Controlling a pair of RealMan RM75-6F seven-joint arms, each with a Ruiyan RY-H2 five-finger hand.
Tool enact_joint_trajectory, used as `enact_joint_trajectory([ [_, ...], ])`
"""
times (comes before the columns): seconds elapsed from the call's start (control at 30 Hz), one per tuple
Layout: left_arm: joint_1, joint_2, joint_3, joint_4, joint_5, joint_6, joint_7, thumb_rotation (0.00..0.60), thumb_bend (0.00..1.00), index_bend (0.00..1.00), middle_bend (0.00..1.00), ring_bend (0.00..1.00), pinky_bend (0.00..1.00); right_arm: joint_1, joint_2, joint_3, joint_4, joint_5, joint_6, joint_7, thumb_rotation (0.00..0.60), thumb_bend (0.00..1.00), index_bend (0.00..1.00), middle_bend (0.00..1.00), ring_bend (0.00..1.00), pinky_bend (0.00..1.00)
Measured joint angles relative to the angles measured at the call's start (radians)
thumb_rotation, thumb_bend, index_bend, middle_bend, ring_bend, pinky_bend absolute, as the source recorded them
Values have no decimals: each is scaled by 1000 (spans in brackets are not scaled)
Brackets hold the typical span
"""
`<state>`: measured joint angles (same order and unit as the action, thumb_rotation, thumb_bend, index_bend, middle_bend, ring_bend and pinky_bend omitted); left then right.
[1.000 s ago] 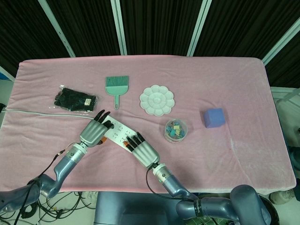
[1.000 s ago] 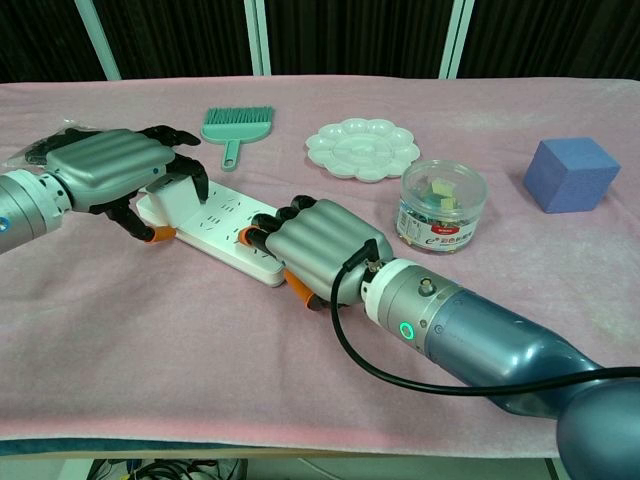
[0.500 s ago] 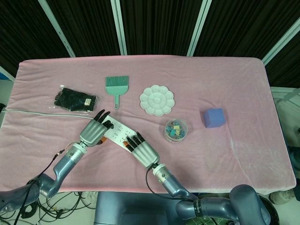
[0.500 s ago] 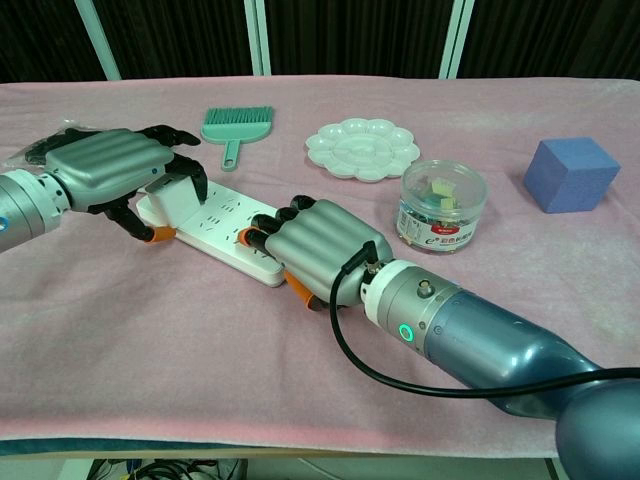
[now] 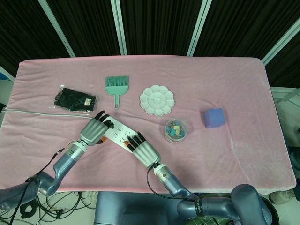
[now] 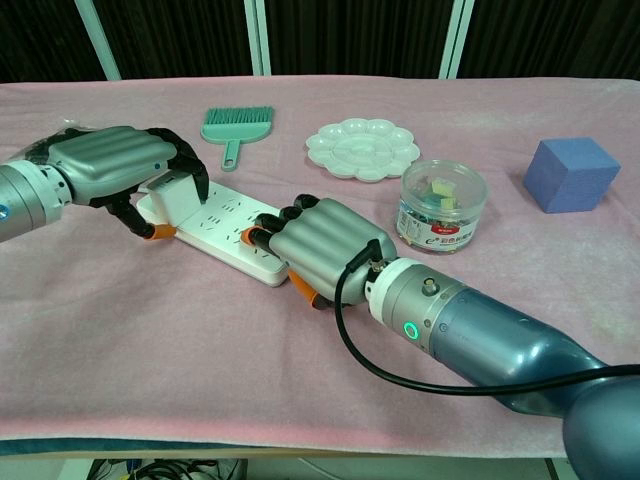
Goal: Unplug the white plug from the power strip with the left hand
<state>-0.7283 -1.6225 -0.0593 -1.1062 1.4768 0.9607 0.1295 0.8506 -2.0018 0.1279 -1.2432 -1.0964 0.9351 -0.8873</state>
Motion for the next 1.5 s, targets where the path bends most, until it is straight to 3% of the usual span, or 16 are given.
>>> enact_joint_trajectory([
  [0.33,-37,75,-32,-108,-83,-107,75,600,672,636,595,180,102,3,4,-1,-3,4,0,-4,600,709,364,205,156,99],
  [1.0,-127,163,-94,-257,-383,-271,266,600,674,659,613,194,102,14,13,-25,-2,4,-18,-33,600,710,370,204,156,99],
  [1.5,-112,161,-83,-273,-346,-214,191,600,695,702,653,239,159,14,23,-25,-19,38,-31,-32,600,710,378,205,157,99],
])
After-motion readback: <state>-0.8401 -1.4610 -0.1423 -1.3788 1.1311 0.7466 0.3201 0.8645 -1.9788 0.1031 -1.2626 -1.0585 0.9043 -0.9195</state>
